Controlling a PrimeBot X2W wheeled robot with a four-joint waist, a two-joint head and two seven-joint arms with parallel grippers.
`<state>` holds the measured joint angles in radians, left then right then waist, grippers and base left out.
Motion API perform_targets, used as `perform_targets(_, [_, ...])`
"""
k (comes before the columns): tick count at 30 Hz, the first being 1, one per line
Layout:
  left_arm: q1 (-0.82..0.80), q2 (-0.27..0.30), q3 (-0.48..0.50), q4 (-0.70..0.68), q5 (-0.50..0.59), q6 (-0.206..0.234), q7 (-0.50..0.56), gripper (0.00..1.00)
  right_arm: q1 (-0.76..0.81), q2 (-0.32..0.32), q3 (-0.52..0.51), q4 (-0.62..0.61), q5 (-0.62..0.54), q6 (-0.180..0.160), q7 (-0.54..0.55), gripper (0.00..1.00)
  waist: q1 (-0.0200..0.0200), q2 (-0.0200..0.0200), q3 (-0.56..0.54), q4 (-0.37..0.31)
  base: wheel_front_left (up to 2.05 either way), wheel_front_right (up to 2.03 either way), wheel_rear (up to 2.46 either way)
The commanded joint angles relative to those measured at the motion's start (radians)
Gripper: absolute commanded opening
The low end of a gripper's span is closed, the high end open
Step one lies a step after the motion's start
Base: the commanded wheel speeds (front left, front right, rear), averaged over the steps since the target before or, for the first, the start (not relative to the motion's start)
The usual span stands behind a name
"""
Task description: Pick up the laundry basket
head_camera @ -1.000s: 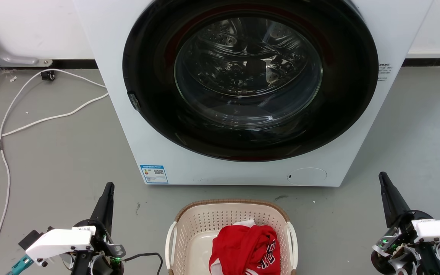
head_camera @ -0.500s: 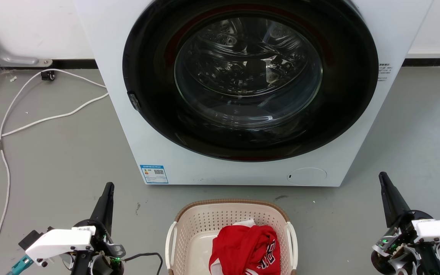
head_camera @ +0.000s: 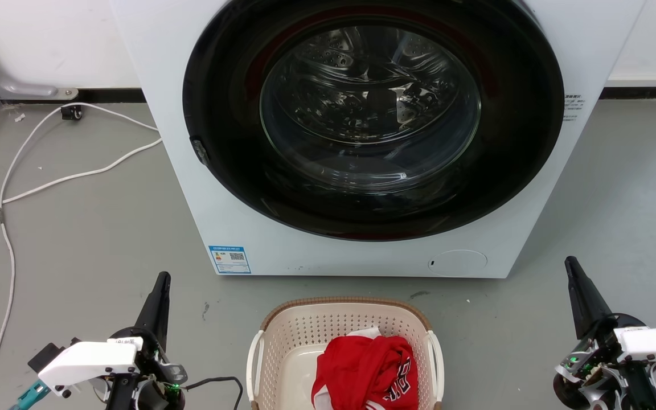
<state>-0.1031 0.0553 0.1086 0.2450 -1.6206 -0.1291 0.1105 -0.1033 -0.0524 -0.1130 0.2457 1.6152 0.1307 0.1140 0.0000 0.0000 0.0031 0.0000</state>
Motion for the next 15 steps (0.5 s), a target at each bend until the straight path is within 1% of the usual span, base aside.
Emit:
perform_targets(1, [-0.01,-0.001,0.004,0.001,0.007,-0.004,0.002,0.0,-0.011,0.002,-0.001,0.001,-0.004,0.0,0.003,0.0,0.0,0.0,0.0,0.0,0.0,0.0,0.0])
perform_targets(3, [-0.01,-0.001,0.004,0.001,0.007,-0.004,0.002,0.0,-0.011,0.002,-0.001,0.001,-0.004,0.0,0.003,0.0,0.0,0.0,0.0,0.0,0.0,0.0,0.0])
perform_targets(4, [0.001,-0.001,0.0,0.003,0.0,0.0,0.0,1.0,0.002,0.0,0.0,0.002,0.0,0.0,0.0,1.0,0.0,0.0,0.0,0.0,0.0,0.0,0.0])
perform_targets(9, [0.039,-0.01,-0.005,0.042,0.001,0.001,-0.003,1.0,0.041,0.004,0.002,0.039,-0.001,0.0,-0.002,1.0,0.0,0.0,0.0,0.0,0.0,0.0,0.0])
perform_targets(15, [0.05,-0.009,-0.018,0.016,0.032,0.001,-0.033,1.0,0.054,0.003,0.013,0.011,-0.02,0.0,-0.034,1.0,0.0,0.0,0.001,0.0,0.0,0.0,0.0])
